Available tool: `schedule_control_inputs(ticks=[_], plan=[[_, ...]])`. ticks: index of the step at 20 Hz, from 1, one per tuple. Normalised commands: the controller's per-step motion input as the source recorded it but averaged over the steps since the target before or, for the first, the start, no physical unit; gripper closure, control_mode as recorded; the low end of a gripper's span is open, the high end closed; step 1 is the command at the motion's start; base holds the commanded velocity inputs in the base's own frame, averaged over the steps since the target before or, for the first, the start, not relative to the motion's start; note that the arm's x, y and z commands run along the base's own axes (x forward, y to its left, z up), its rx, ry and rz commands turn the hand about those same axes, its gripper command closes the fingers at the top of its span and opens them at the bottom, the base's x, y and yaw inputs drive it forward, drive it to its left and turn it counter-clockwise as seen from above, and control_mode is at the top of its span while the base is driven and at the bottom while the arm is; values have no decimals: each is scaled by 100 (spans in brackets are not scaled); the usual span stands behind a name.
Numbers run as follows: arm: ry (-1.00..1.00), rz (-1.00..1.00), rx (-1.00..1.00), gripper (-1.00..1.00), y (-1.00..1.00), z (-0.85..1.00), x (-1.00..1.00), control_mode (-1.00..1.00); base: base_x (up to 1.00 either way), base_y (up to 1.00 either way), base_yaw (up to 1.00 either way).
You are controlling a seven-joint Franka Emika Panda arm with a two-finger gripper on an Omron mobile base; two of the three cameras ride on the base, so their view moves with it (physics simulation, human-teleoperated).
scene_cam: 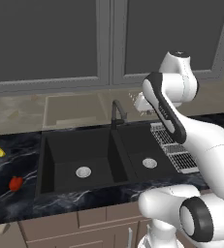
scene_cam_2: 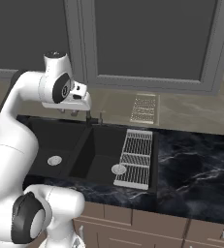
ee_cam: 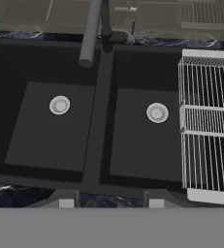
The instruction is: Turn on the sink faucet. Then move the bell pepper from the counter to the sink. Turn off the sink. Move the vegetable from the sink to the pot next to the stove. Finally move the pot to the rear left burner.
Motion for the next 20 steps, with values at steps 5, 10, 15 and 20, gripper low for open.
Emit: schedule_control_inputs(ticks=[5, 10, 15, 20], plan=[[0, 0, 0, -100, 0, 0, 0, 100, 0, 0, 0], [0, 0, 0, -100, 0, 0, 0, 100, 1, 1, 0], [0, 0, 0, -100, 0, 0, 0, 100, 5, 6, 0], [0, 0, 0, -100, 0, 0, 0, 100, 6, 12, 0]])
